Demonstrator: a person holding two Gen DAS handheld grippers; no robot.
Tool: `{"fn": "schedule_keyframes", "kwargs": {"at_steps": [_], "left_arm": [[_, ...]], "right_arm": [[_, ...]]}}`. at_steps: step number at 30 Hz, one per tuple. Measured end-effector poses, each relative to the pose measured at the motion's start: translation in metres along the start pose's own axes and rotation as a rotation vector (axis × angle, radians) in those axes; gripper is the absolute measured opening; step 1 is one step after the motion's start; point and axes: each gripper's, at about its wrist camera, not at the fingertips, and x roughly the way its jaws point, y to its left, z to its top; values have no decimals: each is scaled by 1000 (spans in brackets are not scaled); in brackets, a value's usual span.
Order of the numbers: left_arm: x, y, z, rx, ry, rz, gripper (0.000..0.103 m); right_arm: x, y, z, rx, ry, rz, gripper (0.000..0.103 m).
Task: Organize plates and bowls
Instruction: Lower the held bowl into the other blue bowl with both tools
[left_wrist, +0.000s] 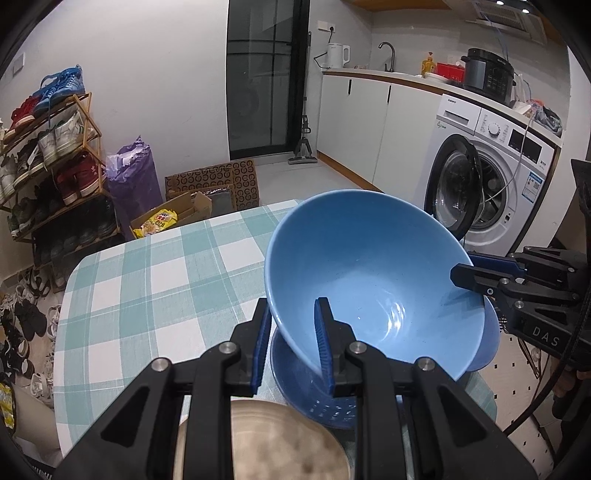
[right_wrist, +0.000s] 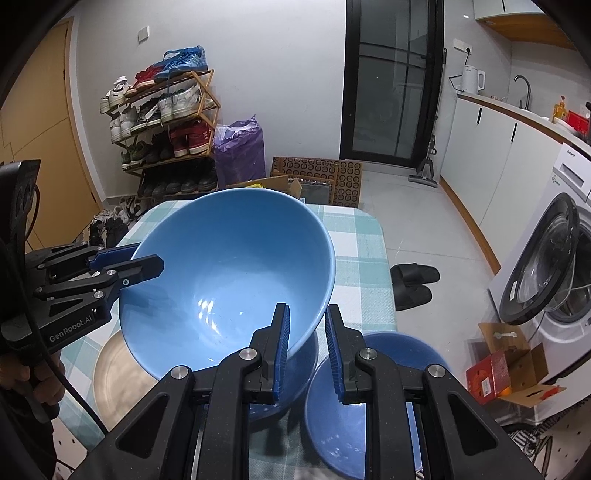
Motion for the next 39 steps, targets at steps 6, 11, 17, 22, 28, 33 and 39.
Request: {"fn": "schedule_keyframes", "kwargs": {"at_steps": [6,11,17,22,28,33,39], "left_arm": [[3,3,-8,-8,8,5,22],[8,4,-13,-17,18,1,22],[16,5,-19,-26,32,-5,22],[25,8,-24,-33,52,-4,22],[32,8,-31,-34,63,-10,22],[38,8,-34,-31,76,-10,22],[43,7,-37,-25,88,-3,22]], "right_arm": [[9,5,-8,-5,20,7,20],[18,6,-14,-9,39,11,20],[27,7,-20,-9,57,11,20],[36,9,-27,-12,77,12,20],[45,9,-32,-13,99,11,20],[50,7,-36,-13,113,7,20],[57,8,-37,-17,131,6,20]]}}
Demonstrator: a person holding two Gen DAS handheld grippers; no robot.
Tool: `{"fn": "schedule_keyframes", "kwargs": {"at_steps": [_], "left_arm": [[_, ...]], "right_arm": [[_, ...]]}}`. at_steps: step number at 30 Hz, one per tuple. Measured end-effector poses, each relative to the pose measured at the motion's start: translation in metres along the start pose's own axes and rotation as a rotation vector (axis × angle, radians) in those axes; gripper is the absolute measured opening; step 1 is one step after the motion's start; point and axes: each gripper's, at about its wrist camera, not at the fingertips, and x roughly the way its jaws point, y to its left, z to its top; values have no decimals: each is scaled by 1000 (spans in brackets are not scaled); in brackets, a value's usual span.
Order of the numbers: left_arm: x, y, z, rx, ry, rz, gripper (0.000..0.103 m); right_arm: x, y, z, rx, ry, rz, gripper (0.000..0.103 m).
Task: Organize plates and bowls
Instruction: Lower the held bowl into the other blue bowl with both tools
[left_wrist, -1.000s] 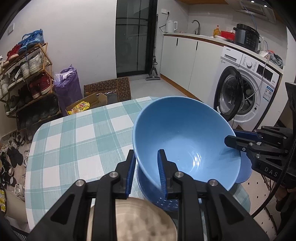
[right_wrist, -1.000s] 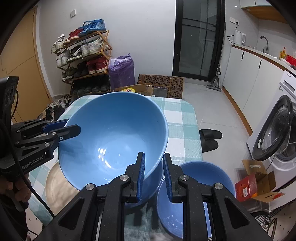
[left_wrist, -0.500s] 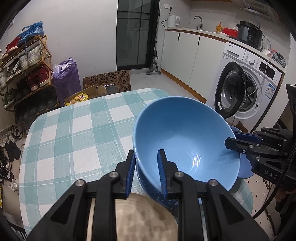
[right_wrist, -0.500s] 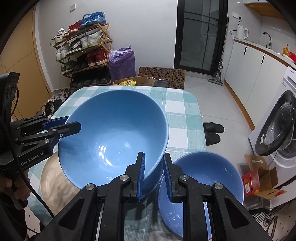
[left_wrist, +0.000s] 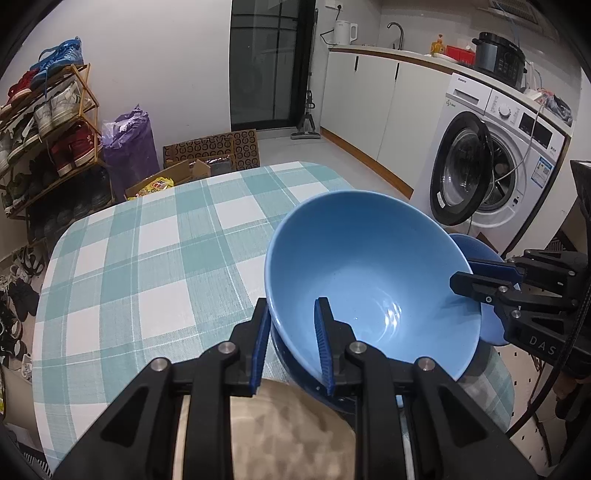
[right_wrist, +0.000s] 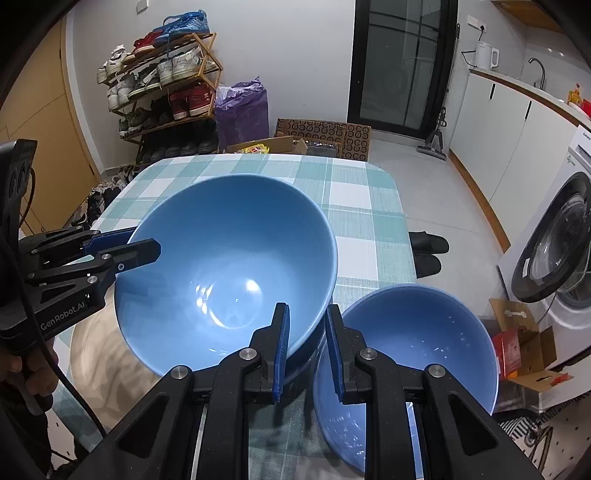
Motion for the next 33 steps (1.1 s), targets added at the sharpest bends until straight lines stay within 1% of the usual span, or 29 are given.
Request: {"fn": "schedule_keyframes", "kwargs": {"at_steps": [14,22,33], "left_arm": [[13,-2,-9,27,25,29,22],[17,-3,-12,44,33,36,22],[24,-8,-17,71,46,54,22]], "right_arm": [[17,3,-4,-10,32,-10,20],[24,12,-7,-42,44,-48,20],[26,14,-12,-64,51,-75,20]]}}
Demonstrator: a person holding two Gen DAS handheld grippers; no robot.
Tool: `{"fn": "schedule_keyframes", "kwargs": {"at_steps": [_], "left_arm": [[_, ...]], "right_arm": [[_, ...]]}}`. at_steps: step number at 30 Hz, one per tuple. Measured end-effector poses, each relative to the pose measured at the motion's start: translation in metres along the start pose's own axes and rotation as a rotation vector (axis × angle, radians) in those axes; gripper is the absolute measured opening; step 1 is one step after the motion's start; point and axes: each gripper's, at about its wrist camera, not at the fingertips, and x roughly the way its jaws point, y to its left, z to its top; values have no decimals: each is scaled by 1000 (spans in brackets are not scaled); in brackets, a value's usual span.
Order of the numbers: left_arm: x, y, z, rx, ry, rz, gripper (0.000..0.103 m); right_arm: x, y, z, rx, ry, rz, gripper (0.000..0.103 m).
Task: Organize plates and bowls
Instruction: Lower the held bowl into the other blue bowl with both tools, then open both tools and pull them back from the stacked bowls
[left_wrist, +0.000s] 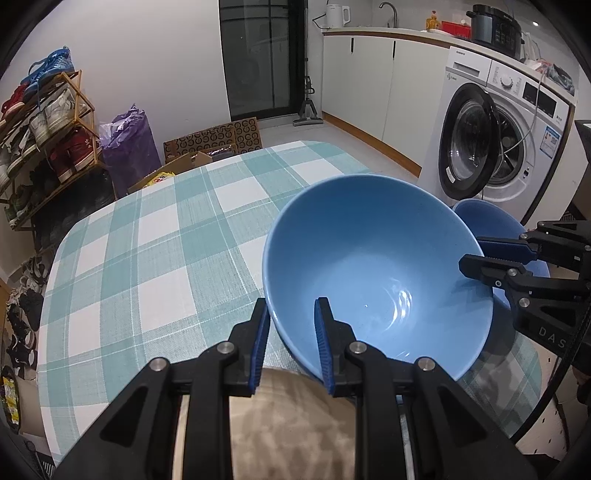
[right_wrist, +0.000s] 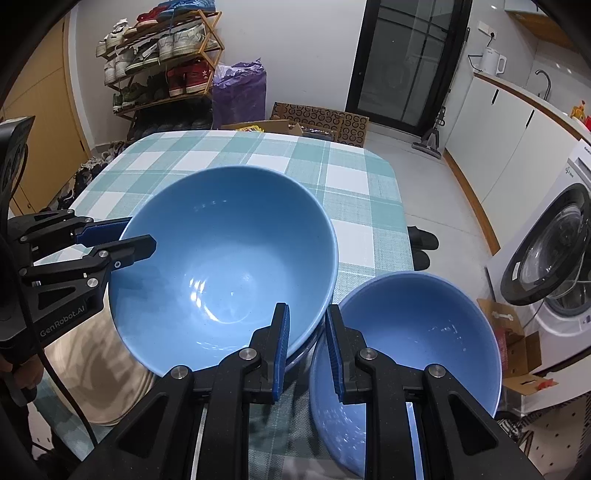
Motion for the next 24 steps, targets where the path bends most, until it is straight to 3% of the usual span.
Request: {"fn": "schedule_keyframes", "kwargs": {"at_steps": [15,24], "left_arm": [[5,-4,-4,31,20,16,22],[4,-5,-5,31,26,3,28]], "right_arm": [[6,2,-3,-26,15,-25,21],[7,3,-5,-35,19,-30,21]]}}
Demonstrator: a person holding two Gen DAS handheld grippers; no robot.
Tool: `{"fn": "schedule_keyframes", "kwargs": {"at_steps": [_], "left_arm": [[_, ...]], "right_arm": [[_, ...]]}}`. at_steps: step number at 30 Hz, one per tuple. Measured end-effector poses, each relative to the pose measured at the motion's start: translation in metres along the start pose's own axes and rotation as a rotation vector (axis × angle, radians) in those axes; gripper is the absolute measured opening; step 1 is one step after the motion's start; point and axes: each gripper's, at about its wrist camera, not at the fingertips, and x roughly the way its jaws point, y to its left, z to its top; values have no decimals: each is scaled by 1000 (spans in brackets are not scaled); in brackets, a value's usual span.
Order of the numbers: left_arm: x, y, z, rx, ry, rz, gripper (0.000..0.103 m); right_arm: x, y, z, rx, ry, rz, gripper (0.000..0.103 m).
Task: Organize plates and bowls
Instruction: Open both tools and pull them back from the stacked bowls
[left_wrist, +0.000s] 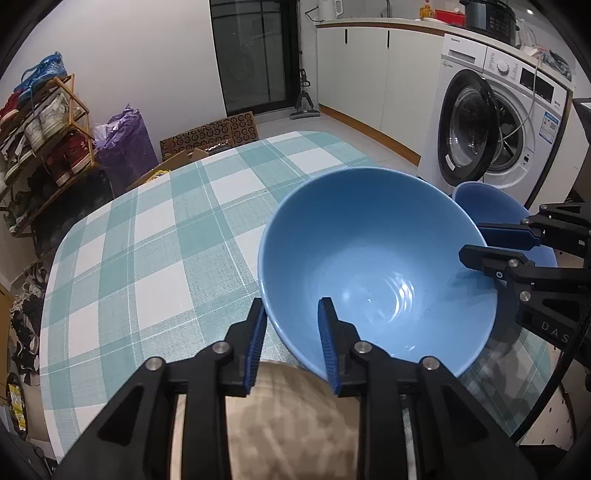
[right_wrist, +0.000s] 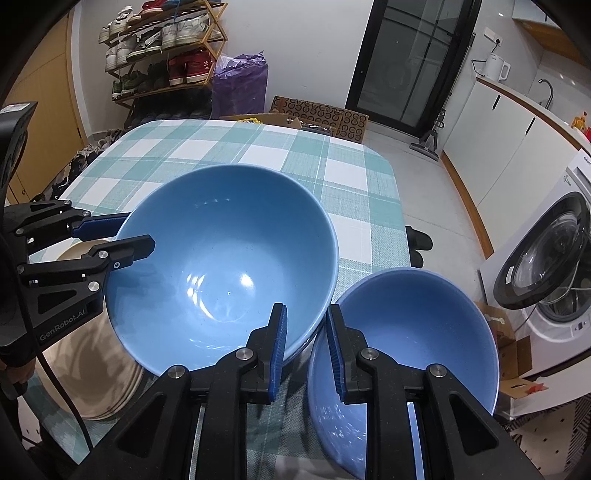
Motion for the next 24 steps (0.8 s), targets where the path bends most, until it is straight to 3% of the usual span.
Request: {"fn": "schedule_keyframes", "kwargs": {"at_steps": [12,15,18,24], "left_arm": [[-2,0,0,-12,4,-29,33],[-3,0,1,-13,2,-40,41],[-6,-1,2,-13,-4,-46,50],[-11,2,2,-23,-12,-51,54]], "right_arm": [[-6,-5,3,4,-20,24,27],[-9,-4,3,-5,-26,31,28],[-11,-2,4,-12,-32,44,33],[-17,-4,2,-4,-51,73,53]]}}
